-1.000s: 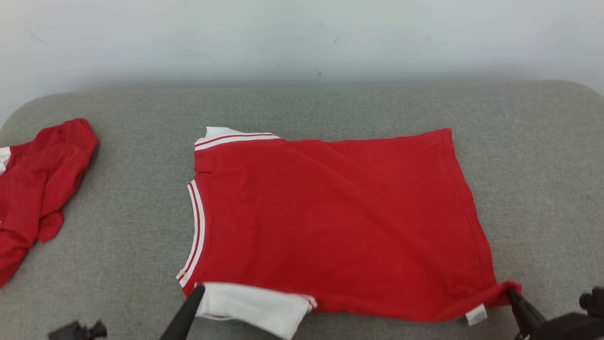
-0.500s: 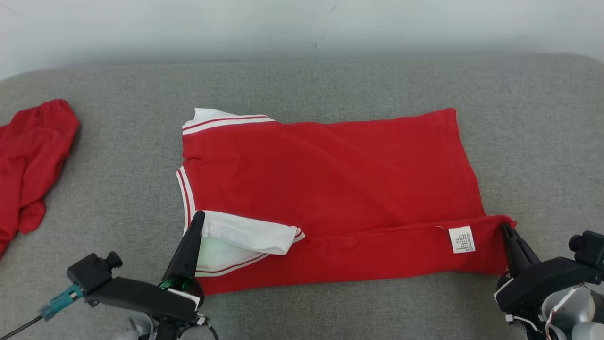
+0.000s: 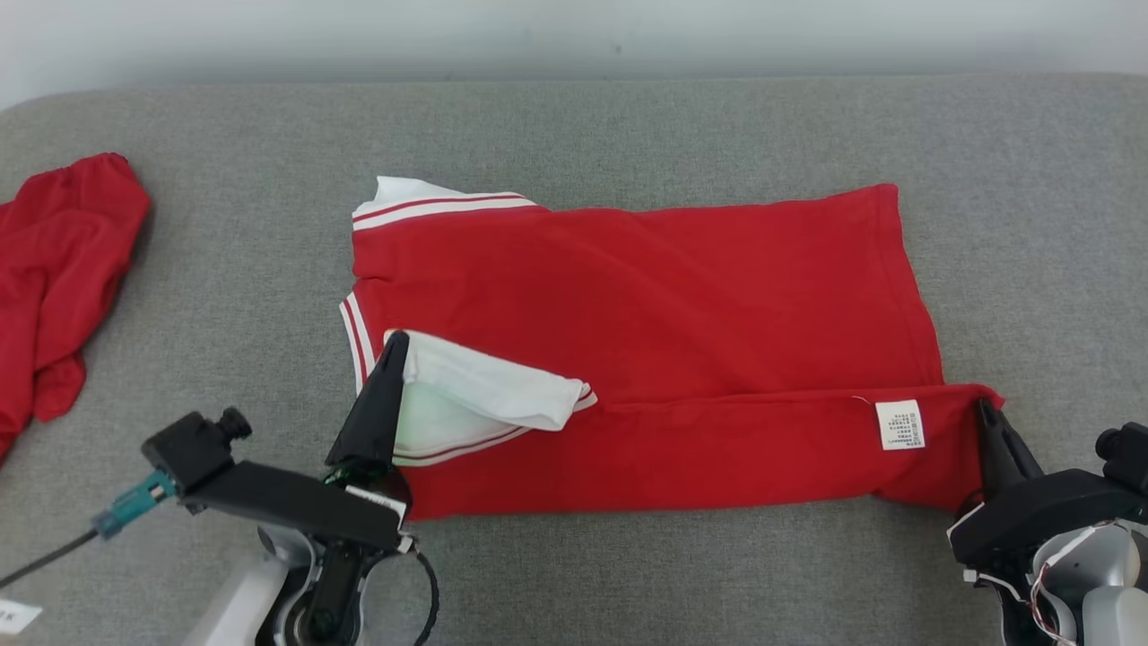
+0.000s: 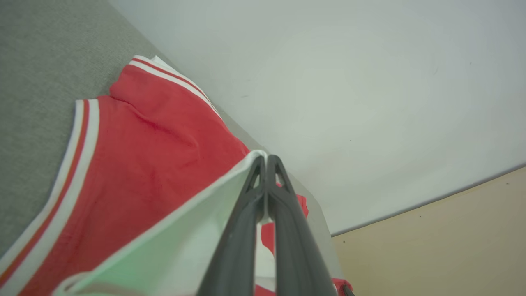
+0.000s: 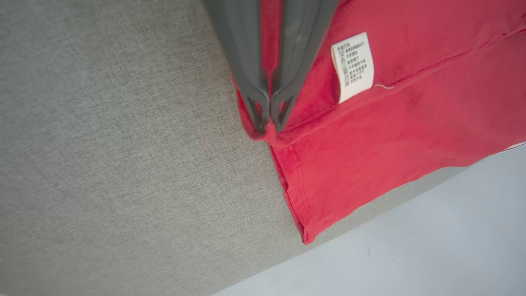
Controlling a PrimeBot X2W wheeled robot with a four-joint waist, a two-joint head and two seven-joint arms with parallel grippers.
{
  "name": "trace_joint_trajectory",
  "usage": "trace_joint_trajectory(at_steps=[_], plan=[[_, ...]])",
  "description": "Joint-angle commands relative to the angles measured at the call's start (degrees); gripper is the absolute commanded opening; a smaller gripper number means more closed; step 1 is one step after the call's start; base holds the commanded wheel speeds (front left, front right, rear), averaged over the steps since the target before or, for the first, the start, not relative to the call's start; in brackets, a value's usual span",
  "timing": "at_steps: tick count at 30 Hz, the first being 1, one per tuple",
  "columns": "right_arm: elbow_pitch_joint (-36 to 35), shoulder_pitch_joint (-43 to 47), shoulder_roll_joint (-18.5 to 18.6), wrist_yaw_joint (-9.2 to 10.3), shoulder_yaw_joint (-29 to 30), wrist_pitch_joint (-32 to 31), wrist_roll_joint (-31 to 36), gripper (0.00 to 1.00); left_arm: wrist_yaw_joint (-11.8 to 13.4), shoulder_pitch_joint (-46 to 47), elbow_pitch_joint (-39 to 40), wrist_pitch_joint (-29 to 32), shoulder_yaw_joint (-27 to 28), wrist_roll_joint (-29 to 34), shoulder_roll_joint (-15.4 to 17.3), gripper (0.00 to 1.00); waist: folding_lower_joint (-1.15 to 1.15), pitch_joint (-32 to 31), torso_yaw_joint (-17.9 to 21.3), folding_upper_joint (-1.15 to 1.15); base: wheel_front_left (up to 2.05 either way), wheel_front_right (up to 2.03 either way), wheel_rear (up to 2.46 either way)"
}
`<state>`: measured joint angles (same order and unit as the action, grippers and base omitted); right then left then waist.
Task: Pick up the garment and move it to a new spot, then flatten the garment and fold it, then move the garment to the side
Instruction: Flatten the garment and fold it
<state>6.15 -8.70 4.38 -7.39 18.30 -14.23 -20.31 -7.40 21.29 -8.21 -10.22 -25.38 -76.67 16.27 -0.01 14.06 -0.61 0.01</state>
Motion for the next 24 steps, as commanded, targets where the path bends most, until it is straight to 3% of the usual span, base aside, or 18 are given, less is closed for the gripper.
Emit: trace_joint_trajectory(at_steps=[1,13,24], plan=[[0.1,-0.7,-0.2,-0.22,0.0,0.2,0.4,0.0,-0.1,1.1,-0.3,0.1,-0.1,0.7,0.1,0.0,0.01,0.3,0.1,-0.01,0.0,0.0,0.0],[2.5,-3.9,-0.6,-0.22,-1.2,2.4,1.0,0.0,-0.1,9.2,-6.0,0.6,-2.1,1.7,0.3,0.0,0.01,3.2,1.3,-0.01,0.0,0.0,0.0],[2.7,-3.5,-0.5,-0.22,-0.5,5.2,-0.9,0.0,-0.1,7.8,-6.2,-2.1,-1.1,-0.8,1.0,0.0,0.01,3.9,0.9,-0.01,0.0,0.0,0.0]])
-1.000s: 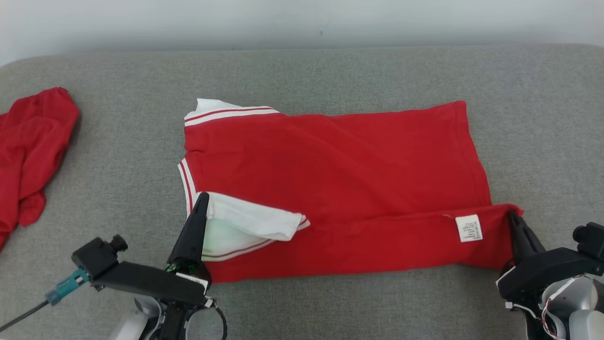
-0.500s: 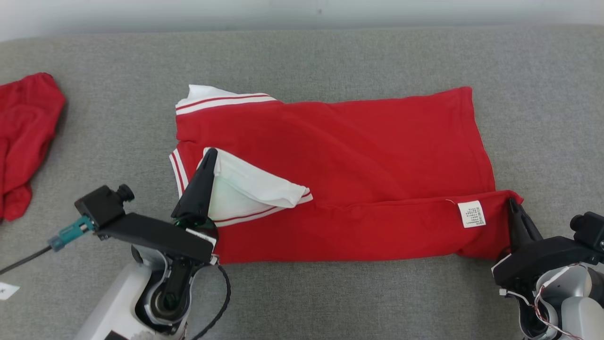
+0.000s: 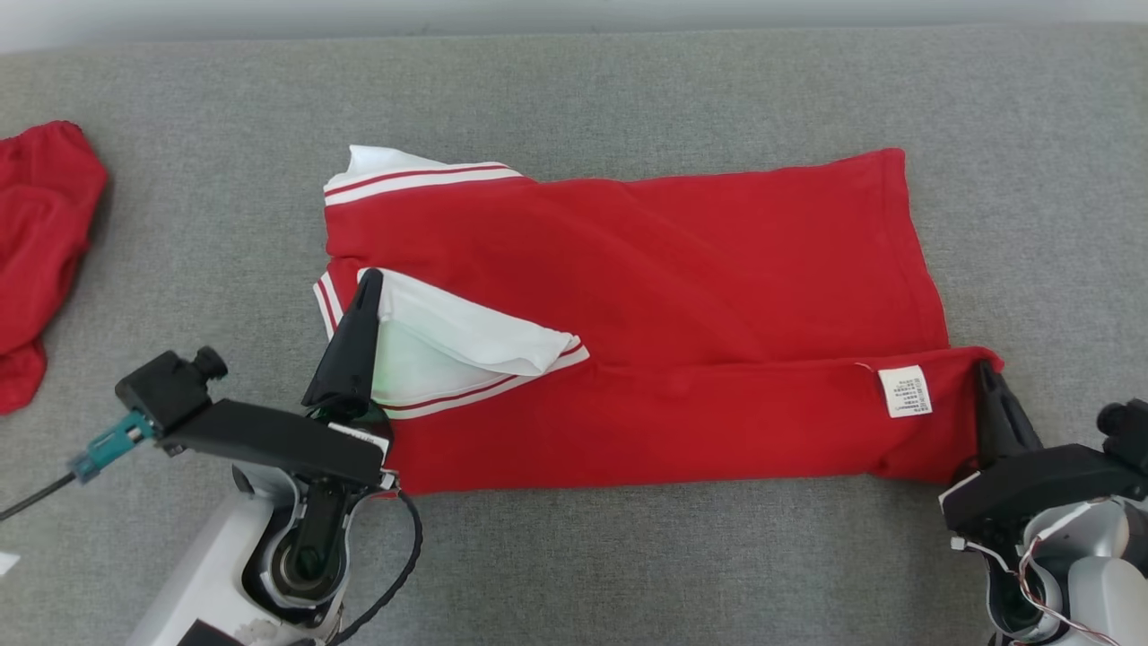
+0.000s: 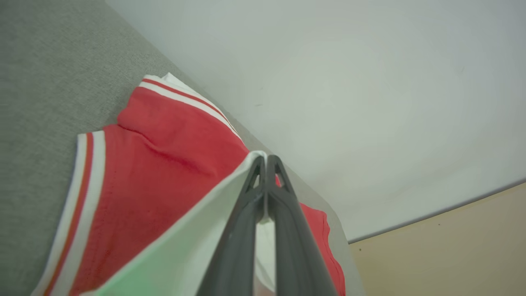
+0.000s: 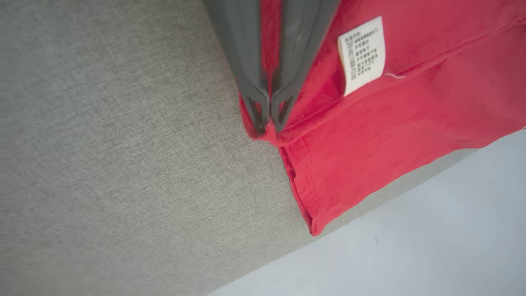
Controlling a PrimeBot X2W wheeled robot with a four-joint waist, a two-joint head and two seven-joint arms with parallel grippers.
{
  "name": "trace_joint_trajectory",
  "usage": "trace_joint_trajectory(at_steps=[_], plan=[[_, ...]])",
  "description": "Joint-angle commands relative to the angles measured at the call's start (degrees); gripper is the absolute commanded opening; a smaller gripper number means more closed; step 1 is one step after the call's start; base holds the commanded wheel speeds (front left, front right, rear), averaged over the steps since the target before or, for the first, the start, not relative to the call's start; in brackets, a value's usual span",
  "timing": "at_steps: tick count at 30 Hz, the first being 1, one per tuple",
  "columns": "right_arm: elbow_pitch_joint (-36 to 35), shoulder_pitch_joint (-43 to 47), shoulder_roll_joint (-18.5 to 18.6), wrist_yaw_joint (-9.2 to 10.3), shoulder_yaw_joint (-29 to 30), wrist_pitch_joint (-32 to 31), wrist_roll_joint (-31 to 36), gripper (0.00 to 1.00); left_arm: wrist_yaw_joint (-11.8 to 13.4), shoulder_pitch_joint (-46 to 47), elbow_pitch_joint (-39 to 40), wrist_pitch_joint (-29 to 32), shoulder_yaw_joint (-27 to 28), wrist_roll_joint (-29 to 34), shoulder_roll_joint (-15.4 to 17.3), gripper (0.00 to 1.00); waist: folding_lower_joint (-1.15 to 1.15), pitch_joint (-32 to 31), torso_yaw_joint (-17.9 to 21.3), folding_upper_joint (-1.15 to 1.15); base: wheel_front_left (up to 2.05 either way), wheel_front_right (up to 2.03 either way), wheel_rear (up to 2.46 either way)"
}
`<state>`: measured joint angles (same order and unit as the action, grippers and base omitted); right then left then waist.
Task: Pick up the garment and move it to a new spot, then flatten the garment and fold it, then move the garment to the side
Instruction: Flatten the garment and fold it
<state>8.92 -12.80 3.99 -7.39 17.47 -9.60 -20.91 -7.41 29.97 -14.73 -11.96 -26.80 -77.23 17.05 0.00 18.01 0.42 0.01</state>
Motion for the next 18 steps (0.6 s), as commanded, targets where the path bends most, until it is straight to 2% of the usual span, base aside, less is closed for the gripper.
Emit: trace_joint_trajectory(at_steps=[1,12,13,14,15,18], plan=[[-0.3,0.7,-0.2,-0.22,0.5,0.8,-0.4,0.0,-0.1,-1.1,0.4,-0.6,0.4,-0.5,0.3,0.0,0.0,0.0,-0.2,-0.01,0.0,0.0,0.0],[0.4,0.4,-0.6,-0.22,1.4,0.7,0.3,0.0,-0.1,-0.8,-1.3,-1.2,-1.3,0.4,0.5,0.0,0.0,0.0,-0.5,-0.01,0.0,0.0,0.0],[0.6,-0.1,-0.6,-0.22,1.7,1.3,0.5,1.0,0.2,-0.2,-2.5,-1.6,-1.1,1.3,0.6,0.06,0.0,-0.1,-0.5,-0.01,0.0,0.0,0.0],[0.7,-0.7,-0.7,-0.22,1.7,1.8,0.5,1.0,0.7,0.5,-3.6,-1.8,-1.0,2.7,0.6,0.68,0.0,-0.1,-0.5,-0.01,0.0,0.0,0.0],[1.0,-1.0,-0.8,-0.22,1.5,2.1,0.6,1.0,1.4,1.0,-4.9,-2.2,-1.3,4.1,0.7,1.0,0.0,-0.2,-0.4,-0.01,0.0,0.0,0.0],[1.3,-1.4,-0.9,-0.22,1.1,2.8,0.4,1.0,3.9,2.4,-8.2,-2.7,-2.6,10.1,1.3,1.0,0.0,-0.7,-0.1,-0.01,0.0,0.0,0.0]])
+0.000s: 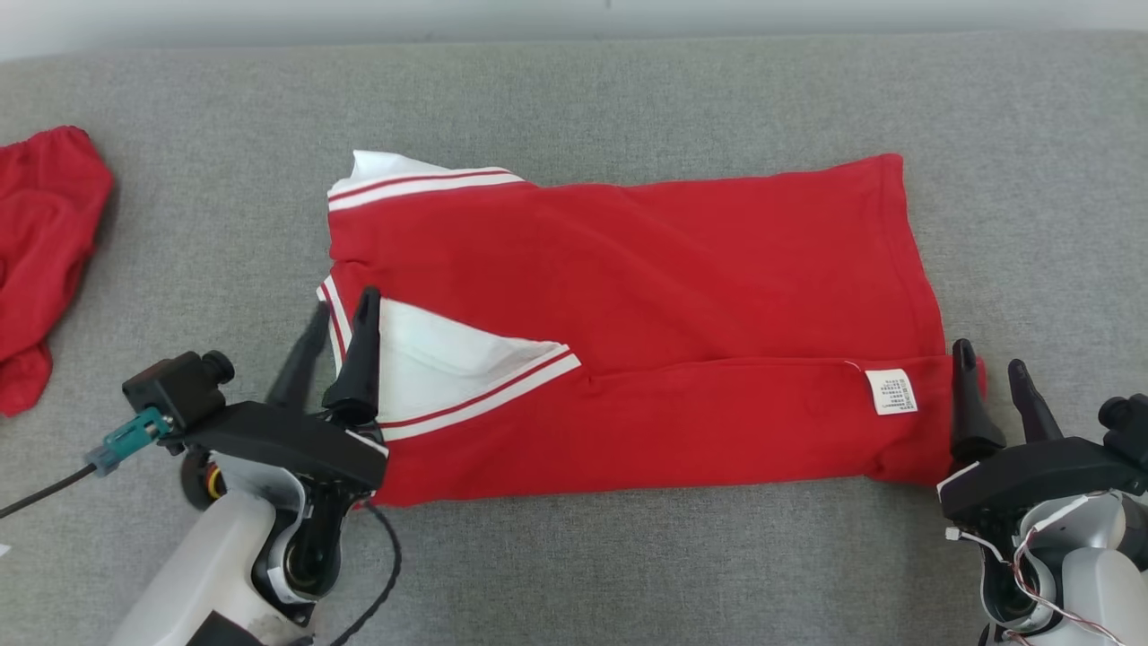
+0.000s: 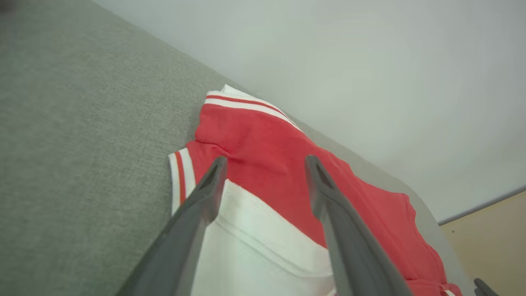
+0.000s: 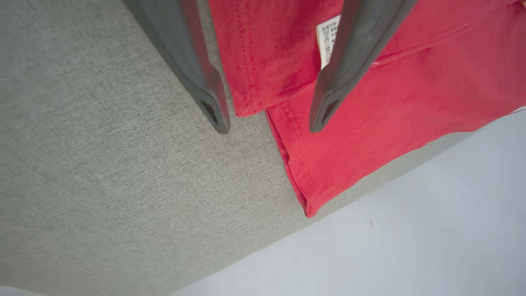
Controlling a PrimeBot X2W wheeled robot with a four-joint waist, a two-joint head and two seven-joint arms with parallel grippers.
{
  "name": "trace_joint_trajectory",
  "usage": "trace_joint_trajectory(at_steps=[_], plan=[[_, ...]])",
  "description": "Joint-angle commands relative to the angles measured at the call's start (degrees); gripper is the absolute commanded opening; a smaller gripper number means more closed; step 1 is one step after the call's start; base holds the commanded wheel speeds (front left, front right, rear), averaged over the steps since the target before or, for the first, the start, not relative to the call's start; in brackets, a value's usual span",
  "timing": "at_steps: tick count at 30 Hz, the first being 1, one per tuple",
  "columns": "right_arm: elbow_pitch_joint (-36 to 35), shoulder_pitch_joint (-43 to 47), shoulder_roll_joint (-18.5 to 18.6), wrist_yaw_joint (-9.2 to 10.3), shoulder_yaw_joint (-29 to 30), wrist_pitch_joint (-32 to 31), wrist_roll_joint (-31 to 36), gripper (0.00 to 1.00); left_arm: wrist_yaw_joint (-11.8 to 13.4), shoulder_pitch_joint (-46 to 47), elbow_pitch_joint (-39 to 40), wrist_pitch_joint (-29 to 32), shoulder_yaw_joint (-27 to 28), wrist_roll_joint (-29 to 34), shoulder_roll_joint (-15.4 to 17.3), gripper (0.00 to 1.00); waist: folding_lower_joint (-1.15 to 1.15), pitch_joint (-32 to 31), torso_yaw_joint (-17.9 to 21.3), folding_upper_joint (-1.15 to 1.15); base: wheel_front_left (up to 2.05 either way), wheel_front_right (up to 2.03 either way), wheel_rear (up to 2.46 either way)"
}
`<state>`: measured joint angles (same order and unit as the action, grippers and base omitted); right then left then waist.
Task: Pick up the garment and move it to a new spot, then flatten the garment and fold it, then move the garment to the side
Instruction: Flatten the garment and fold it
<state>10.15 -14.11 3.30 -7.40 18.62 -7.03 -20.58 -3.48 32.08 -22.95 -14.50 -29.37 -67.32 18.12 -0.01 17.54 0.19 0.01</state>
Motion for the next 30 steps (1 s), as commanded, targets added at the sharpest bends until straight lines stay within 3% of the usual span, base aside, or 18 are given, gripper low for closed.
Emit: trace_joint_trajectory(at_steps=[1,10,14,17,25,30], plan=[[-0.1,0.1,-0.2,-0.21,0.0,0.2,0.0,1.0,0.9,0.4,-0.8,-0.4,-0.1,2.0,0.4,1.0,0.01,-0.4,0.1,-0.01,0.0,0.0,0.0],[-9.4,5.6,-0.5,-0.21,3.5,-6.9,0.1,1.0,9.9,-6.6,1.3,-0.7,-0.3,20.0,4.0,1.0,0.01,-3.4,0.4,-0.01,0.0,0.0,0.0],[-11.9,8.2,-0.5,-0.21,5.0,-10.4,0.2,1.0,12.2,-10.2,3.2,0.7,-2.4,21.9,5.2,1.0,0.01,-4.3,0.4,-0.01,0.0,0.0,0.0],[-13.3,10.4,-0.5,-0.21,5.6,-14.2,1.0,1.0,15.6,-13.5,5.6,5.1,-4.9,23.3,6.4,1.0,0.01,-4.9,0.4,-0.01,0.0,0.0,0.0],[-11.8,8.9,-0.5,-0.21,3.0,-19.1,4.6,1.0,21.3,-14.9,6.5,10.8,-6.7,24.2,6.6,1.0,0.01,-4.5,0.5,-0.01,0.0,0.0,0.0],[-9.0,7.4,-0.5,-0.21,1.8,-22.7,6.8,1.0,22.5,-14.2,6.2,12.8,-7.0,23.5,5.6,1.0,0.01,-3.4,0.1,-0.01,0.0,0.0,0.0]])
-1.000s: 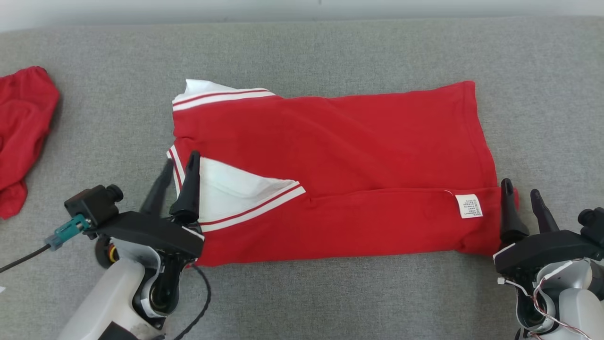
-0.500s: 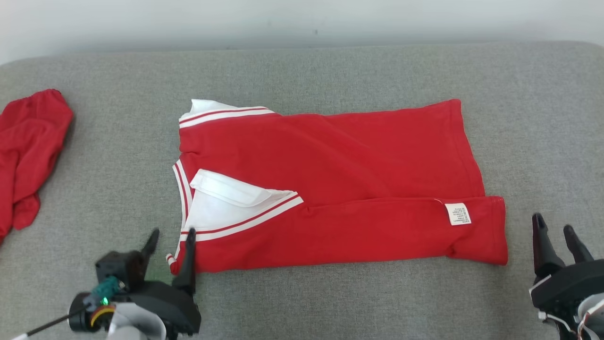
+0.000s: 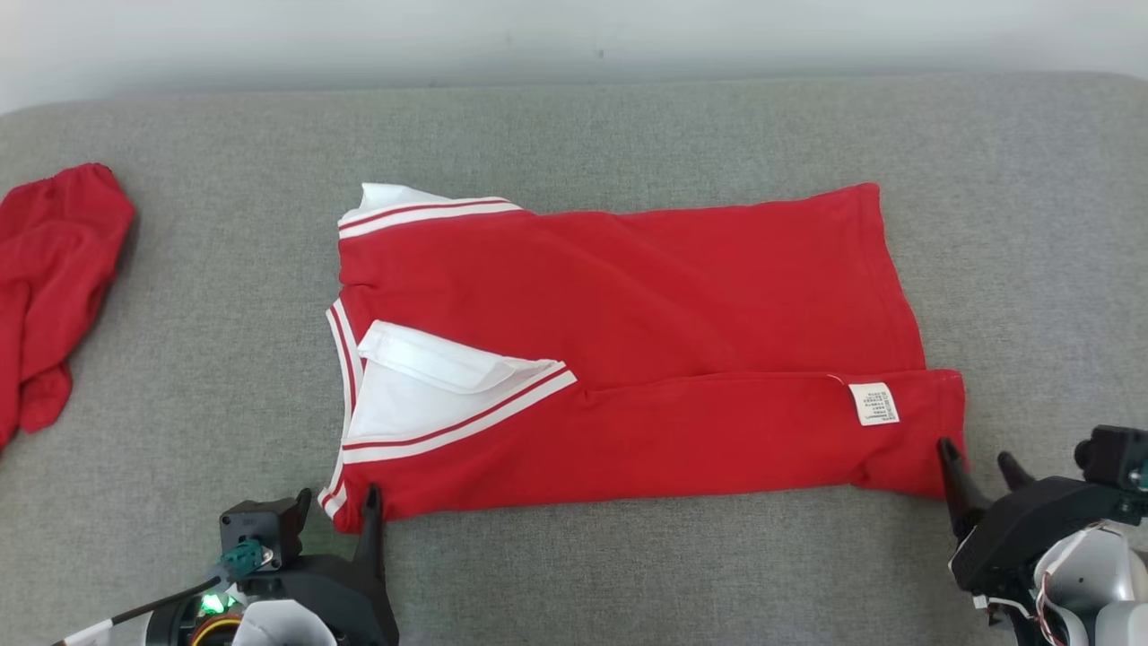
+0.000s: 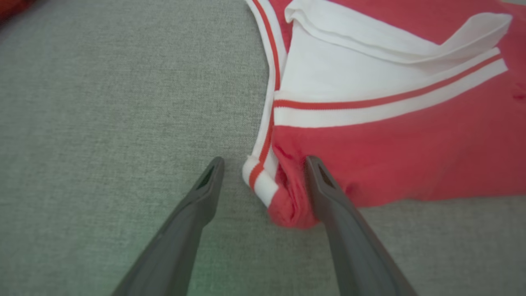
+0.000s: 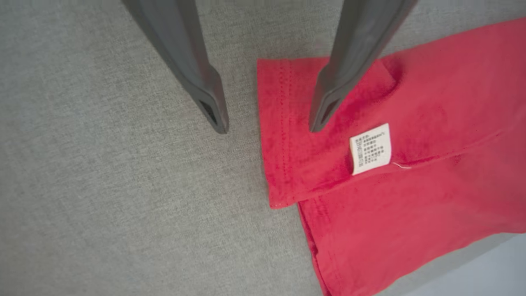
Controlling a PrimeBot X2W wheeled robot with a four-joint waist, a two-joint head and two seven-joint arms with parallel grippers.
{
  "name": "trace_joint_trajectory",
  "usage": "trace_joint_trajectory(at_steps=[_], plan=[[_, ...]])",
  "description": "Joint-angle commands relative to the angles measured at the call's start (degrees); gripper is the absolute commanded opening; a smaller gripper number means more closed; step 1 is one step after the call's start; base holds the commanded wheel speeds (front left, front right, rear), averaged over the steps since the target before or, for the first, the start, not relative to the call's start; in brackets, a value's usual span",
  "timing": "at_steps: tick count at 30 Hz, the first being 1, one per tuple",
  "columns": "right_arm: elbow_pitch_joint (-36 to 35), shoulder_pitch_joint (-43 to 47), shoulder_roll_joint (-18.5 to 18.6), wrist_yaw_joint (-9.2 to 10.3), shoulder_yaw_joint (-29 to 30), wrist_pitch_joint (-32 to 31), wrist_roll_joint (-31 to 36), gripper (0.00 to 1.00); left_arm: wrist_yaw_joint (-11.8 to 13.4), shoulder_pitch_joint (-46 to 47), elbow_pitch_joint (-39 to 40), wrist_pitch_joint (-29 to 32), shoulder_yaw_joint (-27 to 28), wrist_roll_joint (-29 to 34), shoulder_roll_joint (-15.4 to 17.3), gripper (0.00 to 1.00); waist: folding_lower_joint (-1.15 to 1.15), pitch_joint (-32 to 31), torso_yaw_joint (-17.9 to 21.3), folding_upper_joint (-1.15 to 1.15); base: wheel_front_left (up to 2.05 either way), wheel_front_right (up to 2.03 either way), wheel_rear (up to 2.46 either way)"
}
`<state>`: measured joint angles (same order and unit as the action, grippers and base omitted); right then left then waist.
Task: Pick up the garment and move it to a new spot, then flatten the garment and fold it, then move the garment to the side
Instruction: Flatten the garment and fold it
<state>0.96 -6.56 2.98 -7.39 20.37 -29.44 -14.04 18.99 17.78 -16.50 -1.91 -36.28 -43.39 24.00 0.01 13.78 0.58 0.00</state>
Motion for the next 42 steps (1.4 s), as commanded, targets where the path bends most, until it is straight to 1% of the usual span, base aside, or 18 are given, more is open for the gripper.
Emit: trace_joint_trajectory(at_steps=[1,4,5,6,7,15,23,31,32,34,36,40,42], plan=[[0.7,-0.5,-0.2,-0.22,0.1,-1.1,0.7,1.0,0.0,0.3,-0.6,0.6,-0.1,-0.8,-0.5,1.0,-0.01,0.6,-0.5,0.0,0.0,0.0,0.0],[1.5,-1.3,-0.2,-0.22,0.8,-2.2,1.0,1.0,-0.3,0.9,-1.6,1.8,-0.2,-1.4,-1.2,1.0,-0.01,1.2,-1.0,0.0,0.0,0.0,0.0],[1.8,-1.5,-0.2,-0.22,0.8,-2.4,0.8,1.0,-0.6,1.1,-2.1,2.4,-0.3,-2.0,-1.4,0.95,-0.01,1.3,-1.2,0.0,0.0,0.0,0.0],[2.2,-1.7,-0.2,-0.22,0.9,-2.7,0.5,1.0,-0.7,1.2,-2.5,3.2,-0.3,-2.5,-1.6,0.38,-0.01,1.4,-1.3,0.0,0.0,0.0,0.0],[2.6,-1.6,-0.2,-0.22,0.7,-3.0,0.2,1.0,-0.8,1.2,-2.7,3.5,-0.4,-2.6,-1.6,0.0,-0.01,1.5,-1.4,0.0,0.0,0.0,0.0],[3.0,-1.6,-0.2,-0.22,0.0,-4.5,-0.3,1.0,0.1,-1.1,-3.0,3.9,0.8,-4.7,-1.1,0.0,-0.01,1.5,-1.4,0.0,0.0,0.0,0.0],[2.7,-1.8,-0.3,-0.22,-1.3,-6.6,-1.4,1.0,0.3,-3.0,-3.3,3.0,1.3,-5.7,-1.6,0.0,-0.01,1.8,-1.6,0.0,0.0,0.0,0.0],[5.7,-4.2,-0.4,-0.22,-3.5,-9.9,-0.5,1.0,0.3,-2.6,-4.4,2.3,1.5,-5.8,-1.9,0.0,-0.01,2.5,-1.9,0.0,0.0,0.0,0.0],[6.2,-4.3,-0.5,-0.22,-4.0,-10.5,-0.3,0.96,0.3,-2.5,-4.5,2.2,1.5,-5.8,-2.0,0.0,-0.01,2.6,-1.9,0.0,0.0,0.0,0.0],[6.8,-4.5,-0.6,-0.22,-5.0,-11.4,0.0,0.01,0.2,-2.5,-4.7,2.2,1.3,-5.9,-2.2,0.0,-0.01,2.6,-2.0,0.0,0.0,0.0,0.0],[6.5,-4.3,-0.6,-0.22,-5.5,-11.6,-0.1,0.0,0.0,-2.6,-4.8,2.2,1.2,-6.1,-2.3,0.0,-0.01,2.4,-2.2,0.0,0.0,0.0,0.0],[3.2,-2.1,-0.3,-0.22,-2.9,-10.2,0.1,0.0,-0.9,-4.0,-3.7,1.6,1.3,-6.9,-2.3,0.0,-0.01,1.2,-2.4,0.0,0.0,0.0,0.0],[0.8,-0.9,-0.2,-0.21,-2.2,-9.6,-0.6,0.0,-0.9,-4.8,-2.6,1.6,1.5,-7.2,-2.0,0.0,-0.01,0.4,-2.1,0.0,0.0,0.0,0.0]])
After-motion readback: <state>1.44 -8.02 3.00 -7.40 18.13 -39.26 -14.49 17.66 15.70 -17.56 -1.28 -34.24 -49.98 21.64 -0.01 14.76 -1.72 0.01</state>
